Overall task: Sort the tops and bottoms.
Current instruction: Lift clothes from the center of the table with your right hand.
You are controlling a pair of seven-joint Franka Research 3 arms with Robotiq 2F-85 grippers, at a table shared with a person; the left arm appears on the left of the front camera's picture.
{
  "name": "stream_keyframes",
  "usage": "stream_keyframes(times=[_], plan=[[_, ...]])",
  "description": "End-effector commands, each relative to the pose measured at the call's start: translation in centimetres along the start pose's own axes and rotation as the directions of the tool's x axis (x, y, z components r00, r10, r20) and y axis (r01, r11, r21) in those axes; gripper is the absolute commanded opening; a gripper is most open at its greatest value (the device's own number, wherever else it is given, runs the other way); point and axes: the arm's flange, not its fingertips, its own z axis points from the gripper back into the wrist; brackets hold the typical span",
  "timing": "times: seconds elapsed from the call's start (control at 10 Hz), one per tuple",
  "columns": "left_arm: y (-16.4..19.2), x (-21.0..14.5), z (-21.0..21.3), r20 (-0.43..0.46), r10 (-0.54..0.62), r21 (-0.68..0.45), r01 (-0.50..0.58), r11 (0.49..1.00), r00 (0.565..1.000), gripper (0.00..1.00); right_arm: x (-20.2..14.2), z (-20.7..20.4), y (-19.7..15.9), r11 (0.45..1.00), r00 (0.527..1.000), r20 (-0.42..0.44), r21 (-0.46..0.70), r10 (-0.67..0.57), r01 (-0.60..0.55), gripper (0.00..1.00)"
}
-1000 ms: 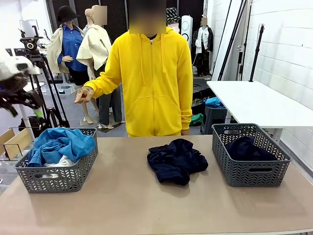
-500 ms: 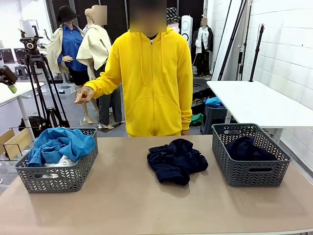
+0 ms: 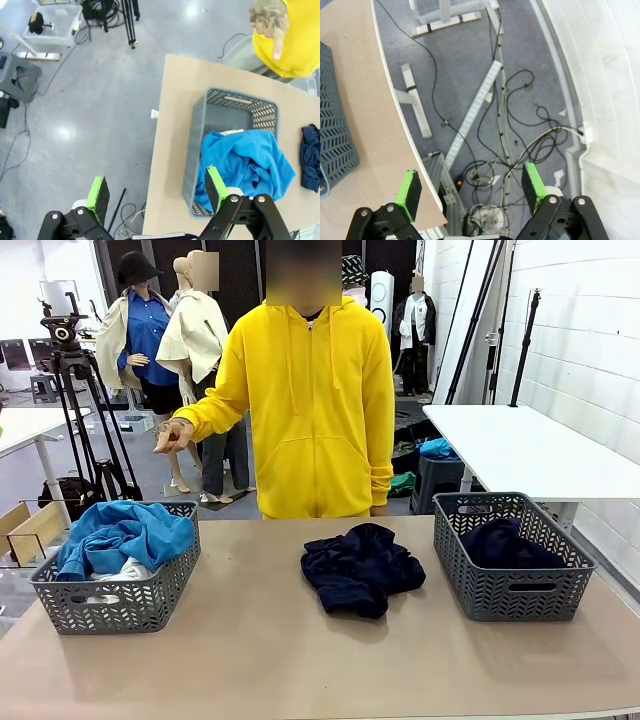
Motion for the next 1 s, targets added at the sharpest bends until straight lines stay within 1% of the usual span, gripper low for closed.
stream_keyframes(times=[0.0, 0.1, 0.2, 0.4, 0.5, 0.6, 0.7, 0.8, 0.9], plan=[[4.3, -0.9, 0.7, 0.069, 0.127, 0.045, -0.130, 0.990, 0.990, 1.00, 0.0, 0.1, 0.1, 1.000, 1.000, -0.006, -0.008, 0.010, -0.010, 1.00], [7.5, -1.4, 1.1, 0.090, 0.184, 0.052, -0.189, 0.981, 0.979, 1.00, 0.0, 0.1, 0.1, 1.000, 1.000, -0.006, -0.008, 0.010, -0.010, 1.00], [9.3, -1.9, 1.3, 0.094, 0.224, 0.041, -0.228, 0.973, 0.970, 1.00, 0.0, 0.1, 0.1, 1.000, 1.000, -0.006, -0.008, 0.010, -0.010, 1.00], [11.0, -2.6, 1.2, 0.100, 0.250, 0.037, -0.255, 0.966, 0.963, 1.00, 0.0, 0.0, 0.0, 1.000, 1.000, 0.000, 0.000, 0.000, 0.000, 1.00], [11.3, -3.2, 0.9, 0.088, 0.250, 0.029, -0.253, 0.967, 0.964, 1.00, 2.3, 2.1, 2.2, 1.000, 0.998, 0.056, 0.031, -0.001, -0.001, 1.00], [12.3, -2.4, 2.0, 0.083, 0.244, 0.054, -0.249, 0.967, 0.966, 1.00, 4.7, 4.8, 5.4, 0.995, 0.989, 0.140, 0.086, 0.044, -0.056, 1.00], [12.3, -2.4, 2.0, 0.083, 0.244, 0.054, -0.249, 0.967, 0.966, 1.00, 6.6, 7.9, 9.2, 0.980, 0.971, 0.214, 0.143, 0.106, -0.138, 1.00], [12.3, -2.4, 2.0, 0.083, 0.244, 0.054, -0.249, 0.967, 0.966, 1.00, 7.6, 10.7, 13.3, 0.955, 0.933, 0.309, 0.167, 0.186, -0.246, 1.00], [12.3, -2.4, 2.0, 0.083, 0.244, 0.054, -0.249, 0.967, 0.966, 1.00, 8.0, 13.5, 17.8, 0.931, 0.918, 0.327, 0.209, 0.223, -0.300, 1.00]])
